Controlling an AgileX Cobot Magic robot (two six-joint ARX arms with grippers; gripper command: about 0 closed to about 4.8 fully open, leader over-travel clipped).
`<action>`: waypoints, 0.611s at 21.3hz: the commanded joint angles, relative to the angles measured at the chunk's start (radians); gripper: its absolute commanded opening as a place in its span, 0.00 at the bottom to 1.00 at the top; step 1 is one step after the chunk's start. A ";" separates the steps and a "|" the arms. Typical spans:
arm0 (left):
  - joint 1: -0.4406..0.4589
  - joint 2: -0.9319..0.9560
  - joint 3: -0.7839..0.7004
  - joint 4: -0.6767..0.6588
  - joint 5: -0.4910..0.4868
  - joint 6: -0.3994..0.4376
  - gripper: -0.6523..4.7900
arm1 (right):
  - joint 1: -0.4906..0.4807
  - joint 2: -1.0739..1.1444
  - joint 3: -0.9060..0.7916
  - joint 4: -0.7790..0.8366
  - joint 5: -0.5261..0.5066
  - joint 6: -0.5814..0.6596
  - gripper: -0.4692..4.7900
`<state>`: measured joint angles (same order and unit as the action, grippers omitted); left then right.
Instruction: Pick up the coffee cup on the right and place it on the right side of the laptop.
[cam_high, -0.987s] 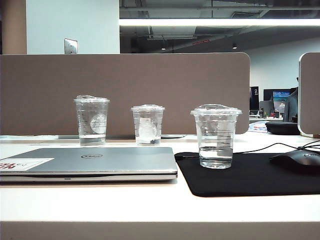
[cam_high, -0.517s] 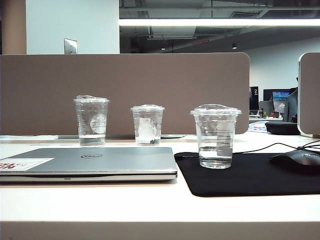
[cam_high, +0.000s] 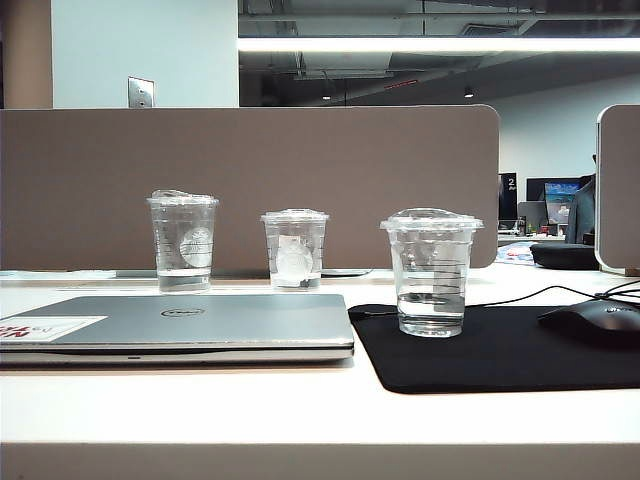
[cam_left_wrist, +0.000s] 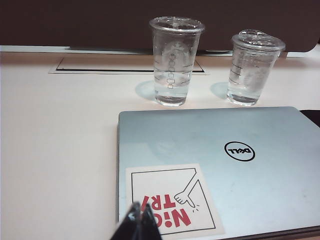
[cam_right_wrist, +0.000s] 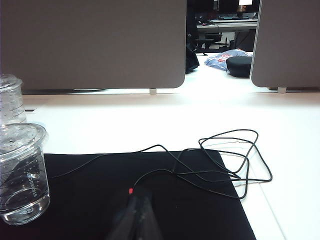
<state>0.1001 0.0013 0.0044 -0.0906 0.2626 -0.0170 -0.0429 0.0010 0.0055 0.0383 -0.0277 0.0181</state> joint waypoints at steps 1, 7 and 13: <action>0.001 0.000 0.003 0.010 0.007 0.002 0.11 | 0.000 -0.002 -0.005 0.017 0.001 -0.001 0.08; 0.001 0.000 0.003 0.010 0.007 0.002 0.11 | 0.000 -0.002 -0.005 0.017 0.001 -0.001 0.08; 0.001 0.000 0.003 0.010 -0.023 0.002 0.11 | 0.000 -0.002 -0.005 0.017 0.001 -0.001 0.08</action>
<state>0.1001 0.0013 0.0044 -0.0906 0.2596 -0.0166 -0.0429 0.0010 0.0055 0.0383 -0.0277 0.0181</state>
